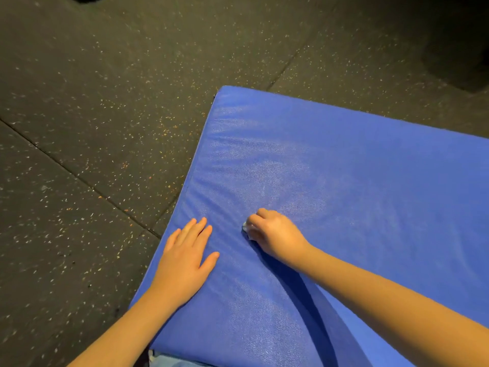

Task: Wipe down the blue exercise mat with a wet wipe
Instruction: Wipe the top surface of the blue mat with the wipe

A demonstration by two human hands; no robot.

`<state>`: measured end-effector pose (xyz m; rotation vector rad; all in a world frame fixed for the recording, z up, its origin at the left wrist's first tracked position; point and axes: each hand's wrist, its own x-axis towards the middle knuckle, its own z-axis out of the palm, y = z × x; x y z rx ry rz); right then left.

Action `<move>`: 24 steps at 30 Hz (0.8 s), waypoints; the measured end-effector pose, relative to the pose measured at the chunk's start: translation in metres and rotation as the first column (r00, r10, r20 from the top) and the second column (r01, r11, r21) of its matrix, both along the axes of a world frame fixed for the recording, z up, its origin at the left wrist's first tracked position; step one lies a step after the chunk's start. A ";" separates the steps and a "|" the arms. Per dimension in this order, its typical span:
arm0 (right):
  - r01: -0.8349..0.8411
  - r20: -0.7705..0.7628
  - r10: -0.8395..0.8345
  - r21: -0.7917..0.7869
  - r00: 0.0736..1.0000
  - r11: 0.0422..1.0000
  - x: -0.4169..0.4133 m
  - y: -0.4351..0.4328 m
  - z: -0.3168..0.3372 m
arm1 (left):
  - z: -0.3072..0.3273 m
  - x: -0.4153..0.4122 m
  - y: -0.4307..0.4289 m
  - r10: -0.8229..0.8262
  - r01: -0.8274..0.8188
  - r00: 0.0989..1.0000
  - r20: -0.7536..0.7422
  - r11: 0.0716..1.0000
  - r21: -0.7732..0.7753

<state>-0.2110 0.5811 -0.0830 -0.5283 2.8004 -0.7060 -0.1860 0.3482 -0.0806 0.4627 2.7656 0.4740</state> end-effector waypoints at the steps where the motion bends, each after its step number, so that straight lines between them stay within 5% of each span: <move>1: -0.056 0.010 0.055 0.021 0.998 0.998 -0.008 0.004 0.001 | 0.001 -0.005 -0.002 0.002 -0.002 1.000 -0.005 1.000 0.010; 4: 0.179 -0.047 -0.173 0.202 0.984 0.963 -0.050 0.019 -0.004 | 0.000 -0.016 -0.010 -0.001 0.000 0.999 -0.035 1.000 -0.017; 7: 0.439 -0.093 -0.430 0.216 0.898 0.872 -0.066 0.018 -0.007 | -0.005 -0.016 -0.013 -0.008 0.007 0.999 -0.033 0.999 -0.046; 10: 0.154 -0.076 -0.151 0.028 0.986 0.988 -0.038 -0.004 -0.006 | -0.008 -0.016 -0.013 -0.020 0.018 0.999 -0.040 0.999 -0.047; 13: -0.087 -0.031 0.087 -0.006 0.996 0.996 -0.034 -0.002 -0.003 | -0.010 -0.017 -0.014 -0.023 0.021 0.998 -0.051 0.999 -0.048; 15: -0.057 -0.116 0.059 0.020 0.991 0.998 -0.056 0.001 -0.009 | -0.011 -0.016 -0.013 -0.028 0.025 0.998 -0.056 0.998 -0.052; 20: 0.317 -0.158 -0.332 -0.112 0.930 0.942 -0.087 -0.023 -0.019 | -0.012 -0.016 -0.014 -0.032 0.030 0.997 -0.073 0.999 -0.038; 24: -0.212 -0.189 0.196 -0.068 0.962 0.975 -0.072 -0.045 -0.024 | -0.014 -0.016 -0.014 -0.050 0.048 0.995 -0.088 0.999 -0.022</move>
